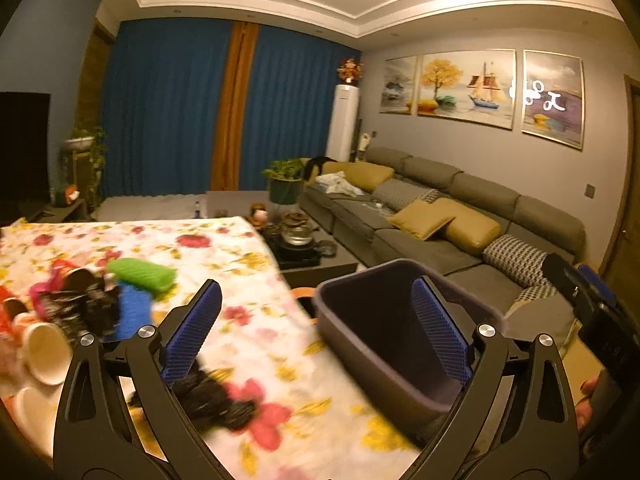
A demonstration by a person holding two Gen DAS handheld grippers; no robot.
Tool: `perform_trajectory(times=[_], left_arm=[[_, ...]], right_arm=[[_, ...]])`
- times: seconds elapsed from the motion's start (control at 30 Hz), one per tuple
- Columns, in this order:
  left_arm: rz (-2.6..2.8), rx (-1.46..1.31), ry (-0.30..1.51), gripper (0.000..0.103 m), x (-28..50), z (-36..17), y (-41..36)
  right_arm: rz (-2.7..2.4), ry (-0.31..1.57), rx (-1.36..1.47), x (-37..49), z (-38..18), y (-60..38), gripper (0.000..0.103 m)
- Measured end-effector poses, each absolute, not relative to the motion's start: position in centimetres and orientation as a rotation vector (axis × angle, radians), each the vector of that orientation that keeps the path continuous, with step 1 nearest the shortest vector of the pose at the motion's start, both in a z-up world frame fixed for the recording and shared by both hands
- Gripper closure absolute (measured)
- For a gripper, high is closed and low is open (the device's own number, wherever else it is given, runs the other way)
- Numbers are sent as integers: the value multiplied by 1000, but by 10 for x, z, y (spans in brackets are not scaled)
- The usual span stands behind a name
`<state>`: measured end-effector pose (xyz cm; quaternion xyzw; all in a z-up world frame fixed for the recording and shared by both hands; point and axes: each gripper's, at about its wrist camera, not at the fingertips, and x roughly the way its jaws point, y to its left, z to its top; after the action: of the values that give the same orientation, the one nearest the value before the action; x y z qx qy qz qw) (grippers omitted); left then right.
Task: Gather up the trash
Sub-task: 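Open both grippers to drop the bags into the grey bin, then grasp another red-and-white snack bag with the left gripper while the right grasps an orange paper cup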
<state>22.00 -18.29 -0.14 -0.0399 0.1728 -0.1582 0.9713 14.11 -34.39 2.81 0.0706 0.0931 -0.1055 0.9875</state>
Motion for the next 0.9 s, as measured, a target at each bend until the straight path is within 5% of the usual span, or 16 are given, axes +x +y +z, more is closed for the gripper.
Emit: perform_trajectory(times=[0.9], left_arm=[[217, -119, 289, 9, 76, -12, 60]], right_arm=[[256, 300, 29, 129, -13, -120, 16]])
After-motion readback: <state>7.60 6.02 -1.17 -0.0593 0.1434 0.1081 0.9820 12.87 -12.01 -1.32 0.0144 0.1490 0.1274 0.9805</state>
